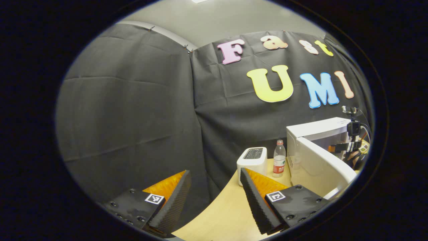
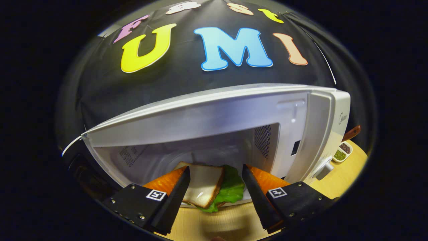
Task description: Open the microwave oven with the left hand, put the food in, and close the microwave oven.
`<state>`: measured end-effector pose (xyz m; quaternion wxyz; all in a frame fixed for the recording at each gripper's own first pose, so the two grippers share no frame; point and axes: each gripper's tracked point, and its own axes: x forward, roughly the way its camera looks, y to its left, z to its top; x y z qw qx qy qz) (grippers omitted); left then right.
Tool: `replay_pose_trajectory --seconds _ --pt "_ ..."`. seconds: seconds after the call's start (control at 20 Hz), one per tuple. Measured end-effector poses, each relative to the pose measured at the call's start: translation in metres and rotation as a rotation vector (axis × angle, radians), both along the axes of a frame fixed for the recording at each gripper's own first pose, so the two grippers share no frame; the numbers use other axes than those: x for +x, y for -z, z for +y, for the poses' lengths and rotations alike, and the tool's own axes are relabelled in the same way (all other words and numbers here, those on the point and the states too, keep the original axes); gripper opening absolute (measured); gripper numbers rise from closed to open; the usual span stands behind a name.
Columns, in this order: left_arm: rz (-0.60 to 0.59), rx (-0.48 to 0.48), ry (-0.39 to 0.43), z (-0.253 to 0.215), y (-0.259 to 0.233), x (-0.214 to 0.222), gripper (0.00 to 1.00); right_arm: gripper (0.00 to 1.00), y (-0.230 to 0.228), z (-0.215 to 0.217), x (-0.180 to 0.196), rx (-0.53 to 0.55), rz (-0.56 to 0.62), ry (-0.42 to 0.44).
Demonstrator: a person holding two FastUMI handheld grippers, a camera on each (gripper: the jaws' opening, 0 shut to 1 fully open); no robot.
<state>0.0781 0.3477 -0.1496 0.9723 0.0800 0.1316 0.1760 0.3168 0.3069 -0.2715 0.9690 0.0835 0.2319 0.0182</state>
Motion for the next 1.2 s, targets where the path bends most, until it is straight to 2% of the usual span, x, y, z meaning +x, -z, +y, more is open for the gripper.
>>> replay_pose_trajectory --seconds 0.1,0.5,0.65,0.75,0.8,0.85,0.9,0.95,1.1,1.2 --pt "-0.004 -0.027 0.013 -0.009 0.005 0.0 0.95 0.99 -0.016 -0.001 -0.013 -0.023 -0.019 -0.036" --pt "0.029 -0.07 0.071 -0.042 0.034 -0.009 0.96 0.99 -0.103 -0.029 -0.074 -0.067 -0.16 -0.122" --pt "0.052 -0.083 0.079 -0.053 0.048 -0.012 0.97 0.99 -0.129 -0.053 -0.087 -0.094 -0.21 -0.119" --pt "0.065 -0.067 0.086 -0.06 0.053 -0.013 0.93 0.99 -0.145 -0.069 -0.099 -0.085 -0.229 -0.111" --pt "0.068 -0.066 0.093 -0.065 0.055 -0.013 0.97 0.98 -0.154 -0.078 -0.105 -0.081 -0.24 -0.104" --pt "0.07 -0.07 0.097 -0.07 0.057 -0.015 0.96 0.98 -0.163 -0.087 -0.111 -0.08 -0.25 -0.101" --pt "0.076 -0.078 0.102 -0.075 0.062 -0.017 0.92 0.98 -0.169 -0.097 -0.117 -0.085 -0.258 -0.099" --pt "0.087 -0.082 0.097 -0.077 0.067 -0.018 0.79 0.98 -0.174 -0.107 -0.121 -0.096 -0.27 -0.1" --pt "0.102 -0.132 0.098 -0.096 0.076 -0.022 0.58 0.98 -0.184 -0.139 -0.129 -0.141 -0.282 -0.087" --pt "0.103 -0.164 0.118 -0.113 0.078 -0.023 0.45 0.99 -0.192 -0.153 -0.135 -0.131 -0.284 -0.078"
